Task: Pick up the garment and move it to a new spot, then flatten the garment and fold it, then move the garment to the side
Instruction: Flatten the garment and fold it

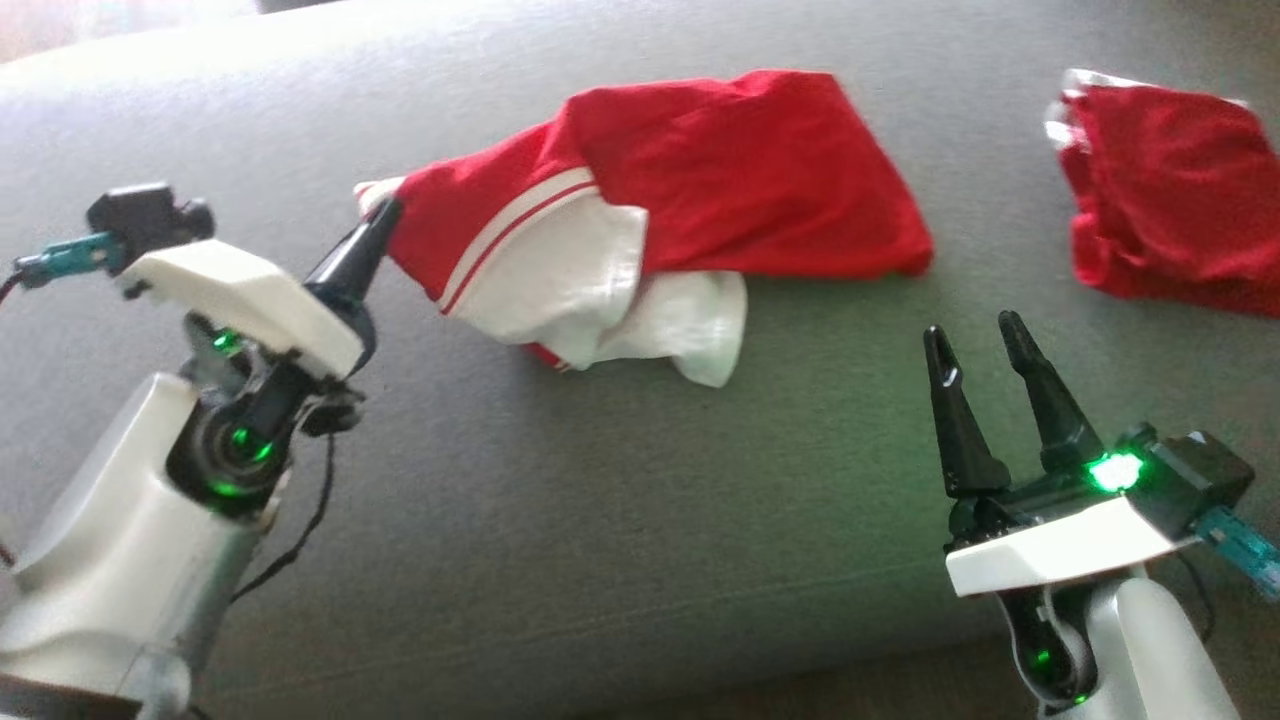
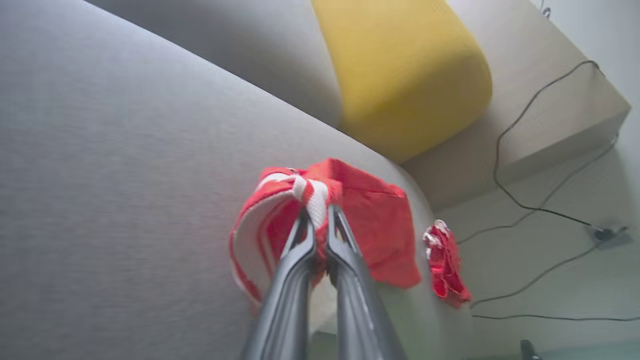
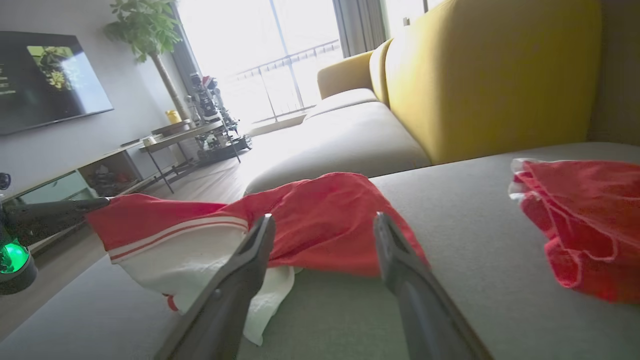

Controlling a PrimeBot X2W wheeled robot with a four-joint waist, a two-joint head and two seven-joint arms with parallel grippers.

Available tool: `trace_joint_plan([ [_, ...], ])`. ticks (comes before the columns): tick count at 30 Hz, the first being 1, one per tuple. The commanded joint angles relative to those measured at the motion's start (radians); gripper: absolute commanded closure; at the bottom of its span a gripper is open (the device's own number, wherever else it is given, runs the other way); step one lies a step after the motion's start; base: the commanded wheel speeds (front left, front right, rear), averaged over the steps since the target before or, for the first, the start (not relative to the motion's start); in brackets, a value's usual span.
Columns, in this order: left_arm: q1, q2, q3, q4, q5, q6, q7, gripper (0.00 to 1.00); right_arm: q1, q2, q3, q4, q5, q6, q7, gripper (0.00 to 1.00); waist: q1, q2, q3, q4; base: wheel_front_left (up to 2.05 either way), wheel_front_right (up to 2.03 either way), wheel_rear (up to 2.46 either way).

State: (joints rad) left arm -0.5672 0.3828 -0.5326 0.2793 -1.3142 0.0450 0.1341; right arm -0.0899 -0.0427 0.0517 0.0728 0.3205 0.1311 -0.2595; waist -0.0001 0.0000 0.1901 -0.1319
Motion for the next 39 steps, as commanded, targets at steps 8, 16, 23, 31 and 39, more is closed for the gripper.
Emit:
trace_joint_plan([
  [8, -0.103, 0.088, 0.054, 0.049, 0.12, -0.027, -0.117, 1.0, -0.031, -0.008, 0.027, -0.036, -0.048, 0.0, -0.002, 0.0, 0.0001, 0.0, 0.048, 0.092, 0.0, 0.0, 0.0],
  [16, -0.261, 0.053, -0.001, 0.24, 0.235, -0.09, -0.182, 0.97, -0.042, -0.008, 0.037, -0.036, -0.07, 0.0, -0.002, 0.0, 0.0001, 0.0, 0.093, 0.108, 0.0, 0.0, 0.0],
  [23, -0.294, 0.017, 0.019, 0.334, 0.29, -0.089, -0.344, 0.0, -0.043, -0.008, 0.038, -0.037, -0.06, 0.0, -0.002, 0.0, 0.0001, 0.0, 0.113, 0.101, 0.0, 0.0, 0.0],
  [31, -0.086, -0.045, 0.118, 0.129, 0.379, -0.014, -0.395, 0.0, -0.03, -0.008, 0.028, -0.042, -0.038, 0.0, -0.002, 0.0, 0.0001, 0.0, 0.119, 0.115, 0.0, 0.0, 0.0],
  [39, 0.232, -0.217, 0.174, -0.054, 0.461, 0.028, -0.396, 0.0, -0.046, -0.008, 0.039, -0.041, -0.031, 0.0, -0.002, 0.0, 0.0001, 0.0, 0.129, 0.111, 0.0, 0.0, 0.0],
])
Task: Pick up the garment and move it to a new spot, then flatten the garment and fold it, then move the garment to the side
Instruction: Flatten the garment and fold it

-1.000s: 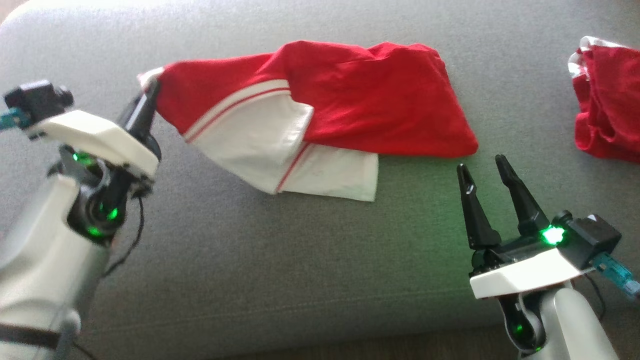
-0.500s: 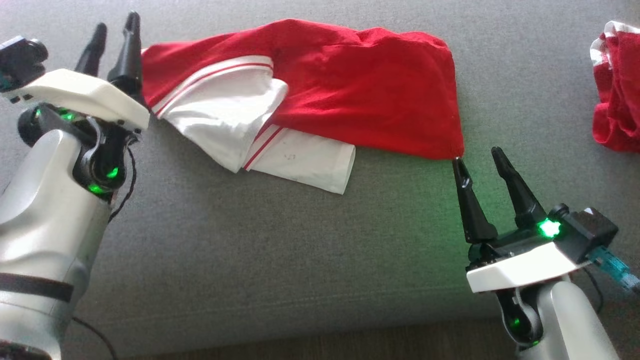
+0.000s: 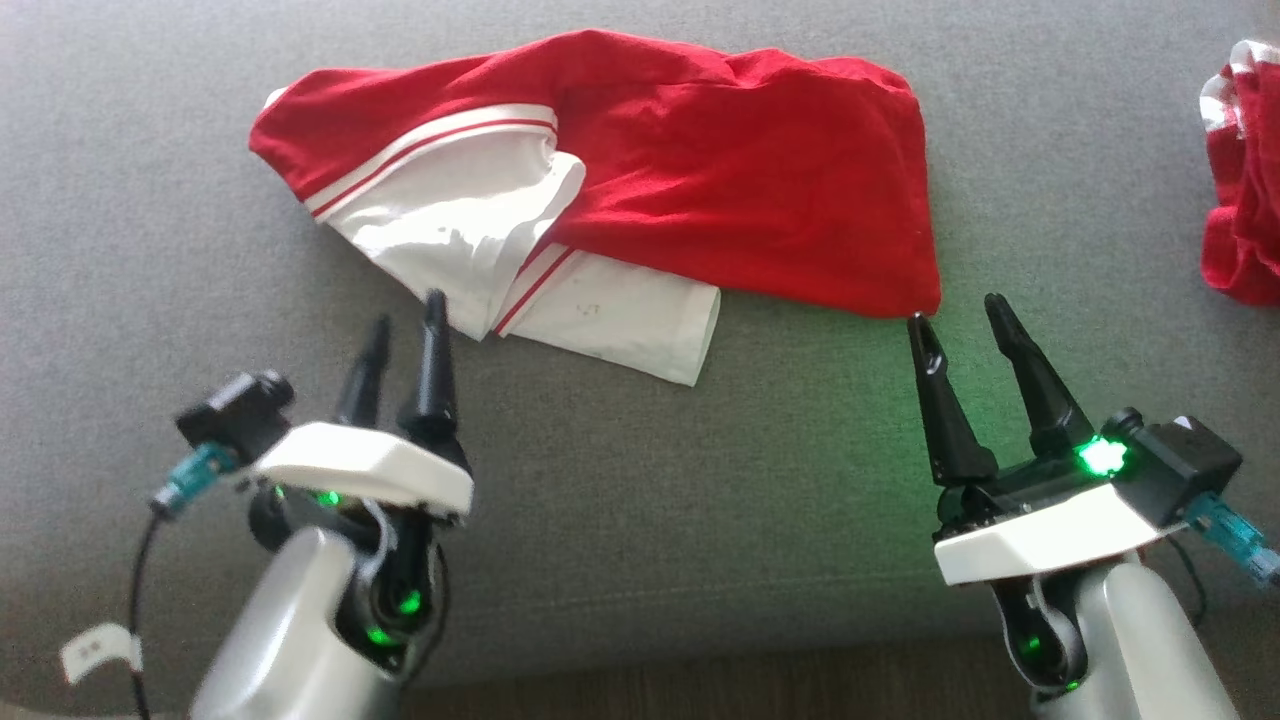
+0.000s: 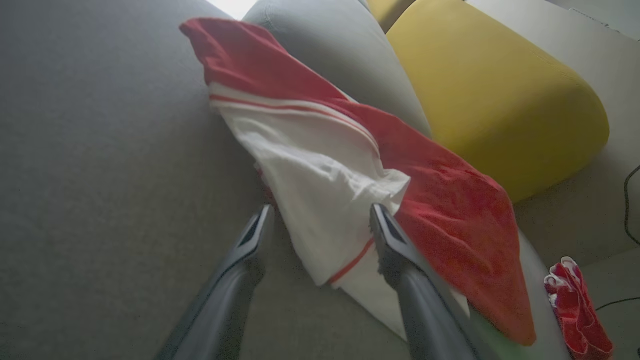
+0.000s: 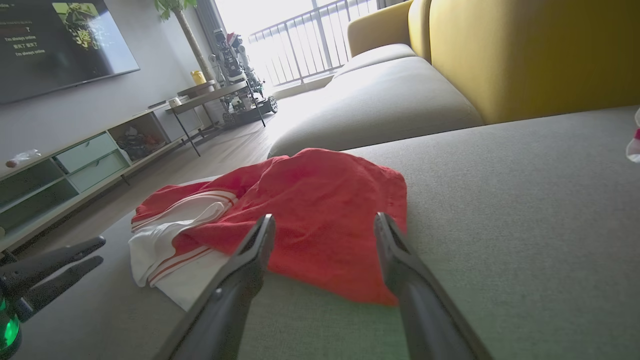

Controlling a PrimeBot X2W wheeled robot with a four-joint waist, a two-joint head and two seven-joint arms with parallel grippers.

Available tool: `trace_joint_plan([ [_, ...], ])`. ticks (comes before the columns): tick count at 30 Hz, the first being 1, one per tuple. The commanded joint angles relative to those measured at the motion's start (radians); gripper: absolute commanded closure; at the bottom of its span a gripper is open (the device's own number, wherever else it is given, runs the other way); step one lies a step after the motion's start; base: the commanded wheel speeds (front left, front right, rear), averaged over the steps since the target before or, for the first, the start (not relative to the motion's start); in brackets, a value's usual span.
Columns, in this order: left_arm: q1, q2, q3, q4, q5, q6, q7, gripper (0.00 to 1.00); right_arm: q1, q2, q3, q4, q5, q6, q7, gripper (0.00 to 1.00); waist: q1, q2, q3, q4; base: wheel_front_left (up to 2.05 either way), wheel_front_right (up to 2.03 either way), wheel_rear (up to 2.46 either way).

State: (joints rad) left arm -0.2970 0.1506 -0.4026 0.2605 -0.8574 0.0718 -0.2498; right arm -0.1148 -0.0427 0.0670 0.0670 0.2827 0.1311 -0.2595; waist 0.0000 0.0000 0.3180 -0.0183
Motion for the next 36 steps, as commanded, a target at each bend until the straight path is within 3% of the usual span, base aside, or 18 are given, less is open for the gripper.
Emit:
trace_joint_plan([
  [1, -0.018, 0.001, 0.044, -0.031, 0.006, 0.002, -0.012, 0.0, -0.023, -0.008, 0.023, -0.036, 0.008, 0.0, -0.002, 0.0, 0.0, 0.0, 0.003, -0.005, 0.0, 0.0, 0.0],
  [3, 0.009, -0.03, 0.051, -0.006, 0.012, -0.005, -0.012, 0.0, -0.028, -0.008, 0.023, -0.035, 0.011, 0.0, -0.002, 0.0, 0.0, 0.0, 0.008, -0.014, 0.0, 0.0, 0.0],
  [21, -0.053, -0.085, 0.071, 0.181, -0.006, -0.087, -0.012, 0.0, -0.042, -0.008, 0.02, -0.029, 0.018, 0.0, -0.002, 0.0, 0.0, 0.0, 0.02, -0.063, 0.0, 0.0, 0.0],
  [22, -0.056, -0.086, 0.069, 0.186, -0.006, -0.092, -0.012, 0.25, -0.042, -0.008, 0.02, -0.029, 0.018, 0.0, -0.002, 0.0, 0.0, 0.0, 0.019, -0.063, 0.0, 0.0, 0.0],
  [24, -0.06, -0.088, 0.061, 0.201, -0.01, -0.099, -0.012, 0.97, -0.042, -0.008, 0.019, -0.029, 0.018, 0.0, -0.002, 0.0, 0.0, 0.0, 0.017, -0.065, 0.0, 0.0, 0.0],
  [36, -0.043, -0.088, 0.084, 0.181, 0.01, -0.12, -0.012, 1.0, -0.033, -0.008, 0.011, -0.03, 0.018, 0.0, -0.002, 0.0, 0.0, 0.0, -0.006, -0.059, 0.0, 0.0, 0.0],
])
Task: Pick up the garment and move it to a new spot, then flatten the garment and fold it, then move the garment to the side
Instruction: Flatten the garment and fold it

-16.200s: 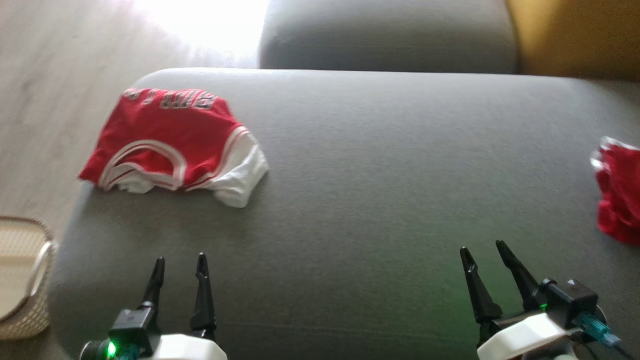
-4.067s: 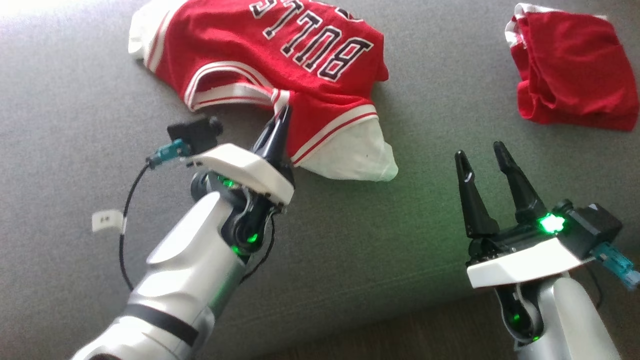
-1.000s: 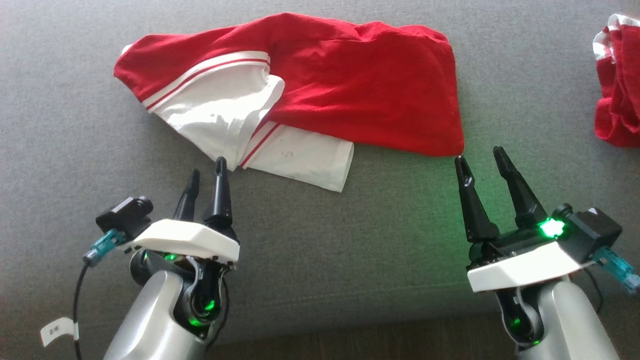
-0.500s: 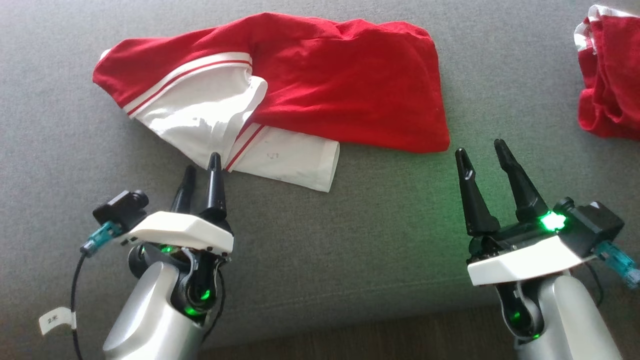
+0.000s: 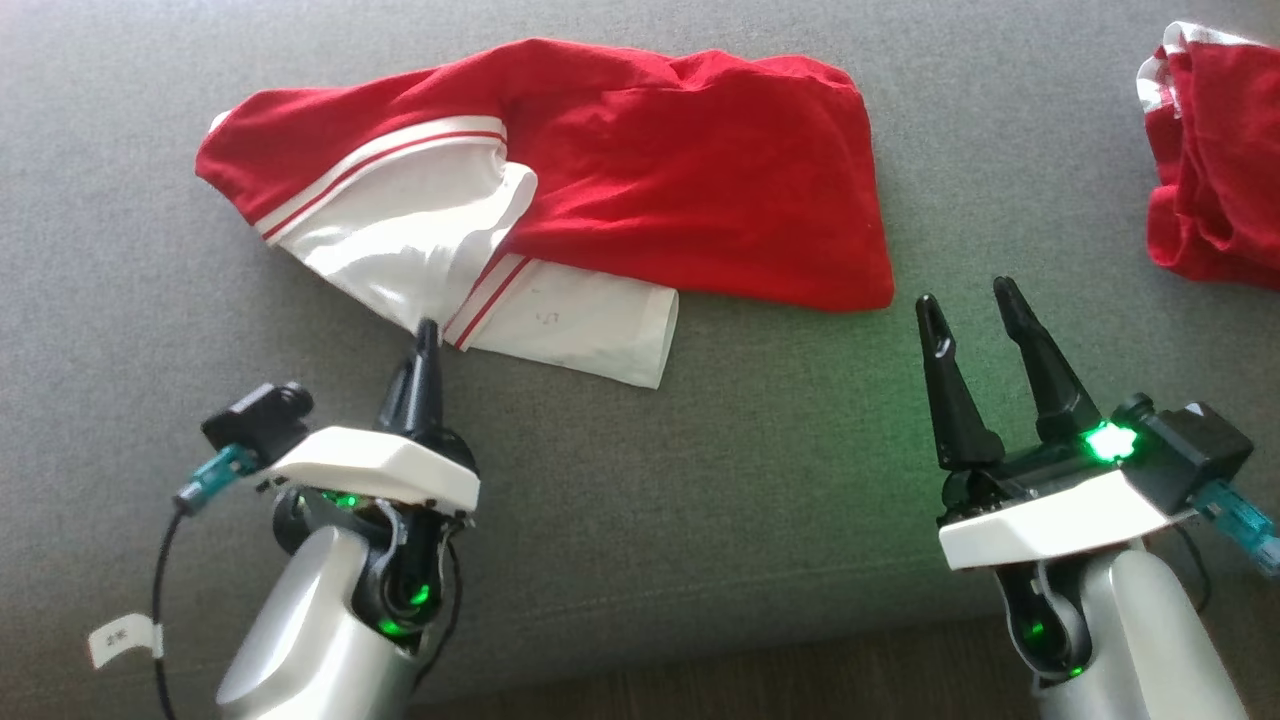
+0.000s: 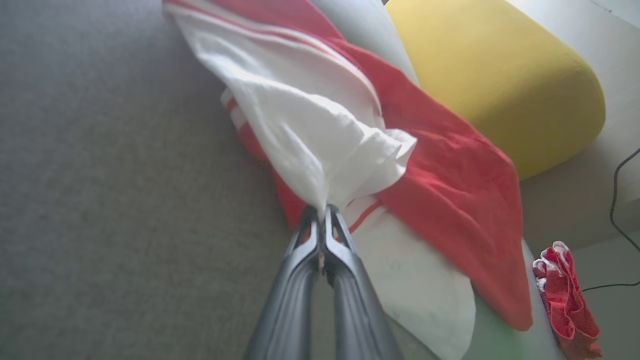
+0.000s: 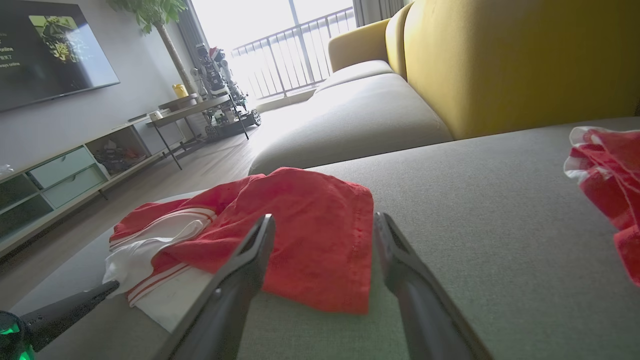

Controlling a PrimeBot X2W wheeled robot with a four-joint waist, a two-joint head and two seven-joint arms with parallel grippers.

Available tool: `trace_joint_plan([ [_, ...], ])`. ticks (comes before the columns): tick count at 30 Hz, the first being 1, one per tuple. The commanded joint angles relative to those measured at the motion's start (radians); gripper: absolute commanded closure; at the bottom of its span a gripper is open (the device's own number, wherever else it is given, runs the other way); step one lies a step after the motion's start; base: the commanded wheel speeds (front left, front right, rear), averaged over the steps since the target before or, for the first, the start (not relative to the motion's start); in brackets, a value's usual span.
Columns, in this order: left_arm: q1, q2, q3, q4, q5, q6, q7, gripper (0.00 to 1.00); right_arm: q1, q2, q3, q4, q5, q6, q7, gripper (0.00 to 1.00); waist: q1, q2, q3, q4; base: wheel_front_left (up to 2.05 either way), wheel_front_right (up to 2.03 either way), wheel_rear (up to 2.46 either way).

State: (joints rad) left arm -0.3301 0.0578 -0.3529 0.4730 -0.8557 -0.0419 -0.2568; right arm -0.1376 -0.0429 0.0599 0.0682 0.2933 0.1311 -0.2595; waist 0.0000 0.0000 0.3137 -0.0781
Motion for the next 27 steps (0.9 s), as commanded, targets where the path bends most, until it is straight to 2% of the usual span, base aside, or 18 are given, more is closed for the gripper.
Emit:
trace_joint_plan([
  [1, -0.001, 0.007, 0.045, -0.048, 0.018, -0.005, -0.005, 1.0, -0.009, -0.007, 0.018, -0.031, 0.008, 0.0, -0.002, 0.0, 0.0, 0.0, -0.003, 0.002, 0.0, 0.0, 0.0],
  [9, 0.081, 0.03, 0.113, -0.209, 0.1, 0.026, -0.005, 1.0, -0.011, -0.007, 0.021, -0.025, 0.009, 0.0, -0.002, 0.0, 0.0, 0.0, -0.008, 0.014, 0.0, 0.0, 0.0],
  [11, 0.108, 0.044, 0.13, -0.259, 0.121, 0.04, -0.005, 1.0, -0.014, -0.007, 0.025, 0.01, 0.043, 0.0, -0.002, 0.0, 0.0, 0.0, -0.009, 0.018, 0.0, 0.0, 0.0],
  [18, 0.167, 0.075, 0.185, -0.375, 0.137, 0.083, -0.005, 1.0, -0.161, -0.007, 0.042, 0.234, 0.052, 0.0, -0.002, 0.0, 0.0, 0.0, -0.005, 0.043, 0.0, 0.0, 0.0],
  [21, 0.172, 0.076, 0.197, -0.393, 0.136, 0.096, -0.005, 1.0, -0.269, -0.007, 0.054, 0.359, 0.112, 0.0, 0.01, 0.0, 0.0, 0.0, -0.003, 0.055, 0.0, 0.0, 0.0],
  [22, 0.174, 0.076, 0.199, -0.398, 0.137, 0.1, -0.005, 1.0, -0.347, -0.007, 0.054, 0.43, 0.151, 0.0, 0.045, 0.0, 0.0, 0.0, -0.002, 0.061, 0.0, 0.0, 0.0],
  [27, 0.174, 0.072, 0.2, -0.403, 0.136, 0.104, -0.004, 1.0, -0.508, -0.016, 0.014, 0.565, 0.216, 0.0, 0.159, 0.0, 0.0, 0.0, 0.011, 0.085, 0.0, 0.0, 0.0],
])
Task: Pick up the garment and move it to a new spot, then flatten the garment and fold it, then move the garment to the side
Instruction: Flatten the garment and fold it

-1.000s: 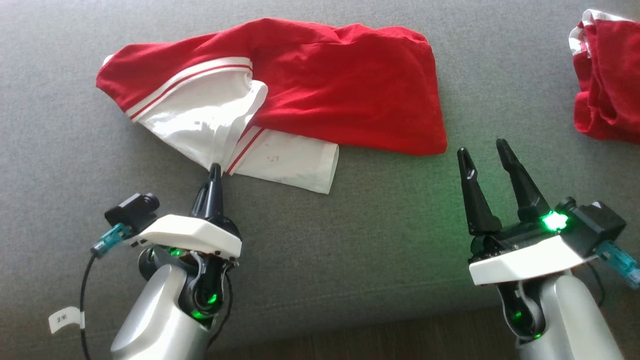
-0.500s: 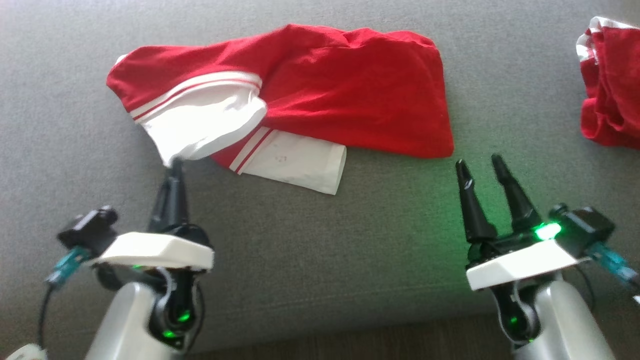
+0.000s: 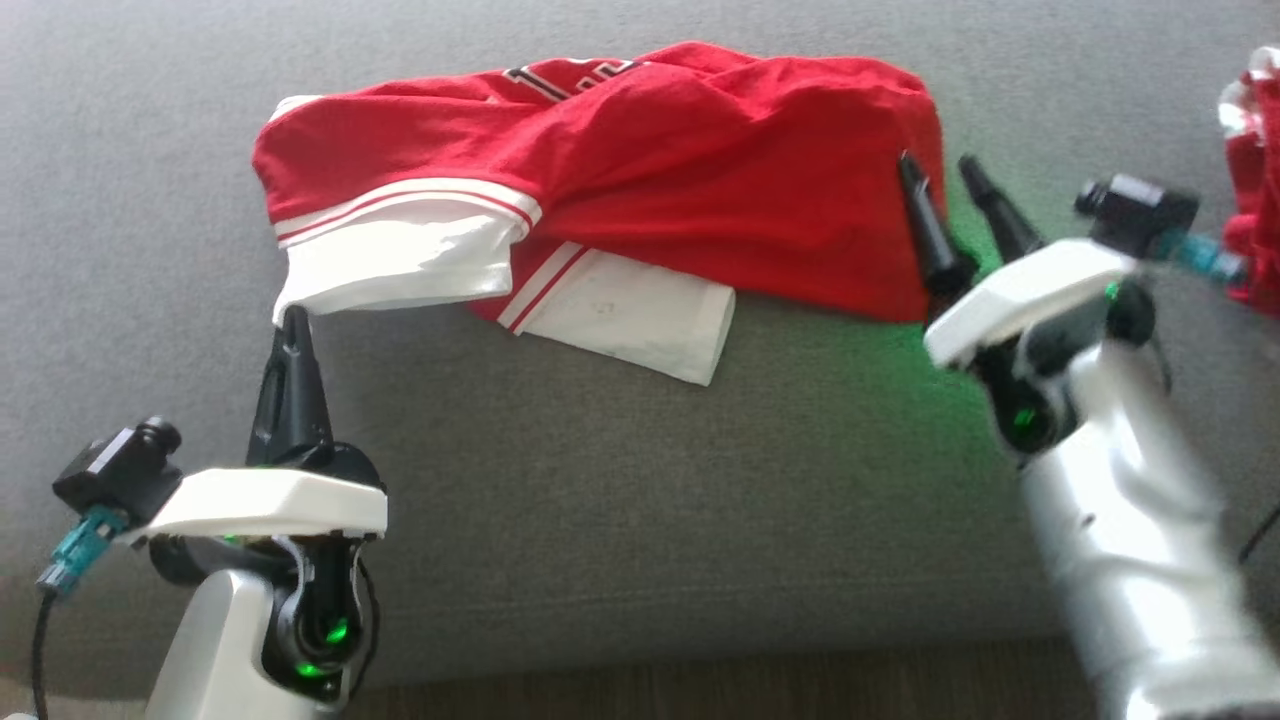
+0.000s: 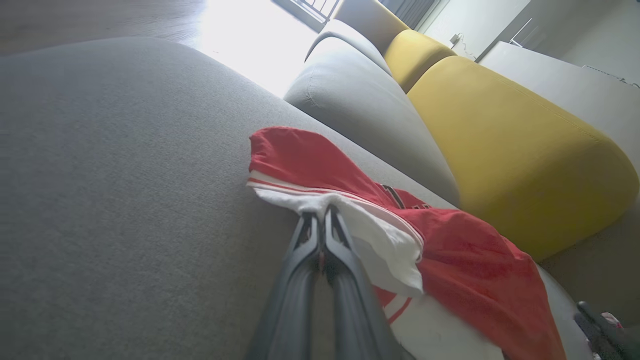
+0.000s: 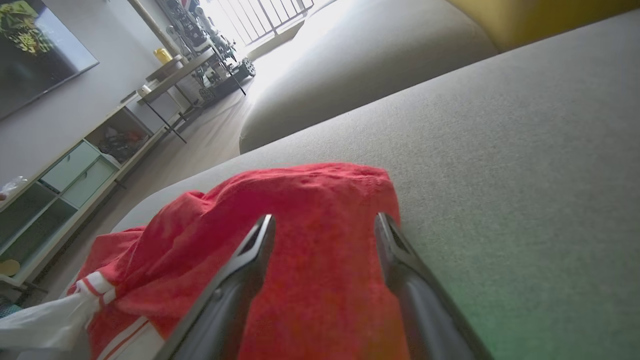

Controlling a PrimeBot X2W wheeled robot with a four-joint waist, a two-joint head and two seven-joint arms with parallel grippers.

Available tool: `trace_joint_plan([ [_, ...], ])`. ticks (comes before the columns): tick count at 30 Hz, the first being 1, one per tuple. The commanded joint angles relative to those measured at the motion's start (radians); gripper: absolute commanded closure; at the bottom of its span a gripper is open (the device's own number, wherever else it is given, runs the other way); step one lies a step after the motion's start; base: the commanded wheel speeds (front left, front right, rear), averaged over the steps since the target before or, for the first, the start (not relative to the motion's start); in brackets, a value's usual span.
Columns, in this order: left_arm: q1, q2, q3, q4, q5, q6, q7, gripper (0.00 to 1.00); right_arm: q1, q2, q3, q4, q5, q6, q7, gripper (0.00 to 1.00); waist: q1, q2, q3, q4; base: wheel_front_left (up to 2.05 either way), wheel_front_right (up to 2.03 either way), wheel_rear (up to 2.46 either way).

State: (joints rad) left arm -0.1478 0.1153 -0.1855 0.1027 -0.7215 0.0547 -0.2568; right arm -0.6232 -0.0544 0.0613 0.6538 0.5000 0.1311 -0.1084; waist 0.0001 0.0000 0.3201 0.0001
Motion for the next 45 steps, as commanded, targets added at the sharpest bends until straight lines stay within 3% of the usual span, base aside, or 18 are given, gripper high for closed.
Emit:
trace_joint_plan([
  [1, -0.01, 0.014, 0.034, -0.033, 0.002, 0.007, -0.004, 1.0, -0.045, -0.014, 0.005, -0.002, 0.023, 0.0, 0.031, 0.0, -0.0001, 0.0, 0.008, 0.012, 0.0, 0.0, 0.0],
  [15, -0.027, 0.003, 0.048, -0.024, 0.009, 0.004, -0.005, 1.0, -0.206, -0.108, 0.006, 0.125, 0.304, 0.0, 0.28, 0.0, -0.0001, 0.0, 0.035, 0.054, 0.0, 0.0, 0.0],
  [25, -0.042, -0.006, 0.041, -0.014, 0.01, -0.004, -0.005, 1.0, -0.26, -0.155, 0.039, 0.187, 0.387, 0.0, 0.324, 0.0, -0.0001, 0.0, 0.061, 0.078, 0.0, 0.0, 0.0],
  [29, -0.046, -0.008, 0.04, -0.011, 0.013, -0.006, -0.005, 1.0, -0.272, -0.168, 0.062, 0.207, 0.404, 0.0, 0.318, 0.07, -0.0001, 0.0, 0.067, 0.082, 0.0, 0.0, 0.0],
  [30, -0.046, -0.008, 0.04, -0.01, 0.013, -0.007, -0.005, 1.0, -0.275, -0.17, 0.067, 0.212, 0.408, 0.0, 0.315, 0.09, -0.0001, 0.0, 0.069, 0.083, 0.0, 0.0, 0.0],
  [31, -0.047, -0.009, 0.04, -0.009, 0.013, -0.007, -0.005, 1.0, -0.279, -0.172, 0.073, 0.214, 0.412, 0.0, 0.312, 0.2, -0.0001, 0.0, 0.07, 0.084, 0.0, 0.0, 0.0],
  [33, -0.05, -0.009, 0.04, -0.007, 0.014, -0.008, -0.005, 1.0, -0.285, -0.175, 0.083, 0.219, 0.422, 0.0, 0.306, 0.56, -0.0001, 0.0, 0.073, 0.085, 0.0, 0.0, 0.0],
  [36, -0.053, -0.011, 0.039, -0.002, 0.015, -0.009, -0.005, 1.0, -0.292, -0.181, 0.102, 0.219, 0.436, 0.0, 0.295, 1.0, -0.0001, 0.0, 0.076, 0.086, 0.0, 0.0, 0.0],
  [45, -0.063, -0.021, 0.082, -0.022, 0.022, -0.021, -0.005, 1.0, -0.296, -0.225, 0.158, 0.177, 0.478, 0.0, 0.249, 1.0, -0.0001, 0.0, 0.053, 0.081, 0.0, 0.0, 0.0],
])
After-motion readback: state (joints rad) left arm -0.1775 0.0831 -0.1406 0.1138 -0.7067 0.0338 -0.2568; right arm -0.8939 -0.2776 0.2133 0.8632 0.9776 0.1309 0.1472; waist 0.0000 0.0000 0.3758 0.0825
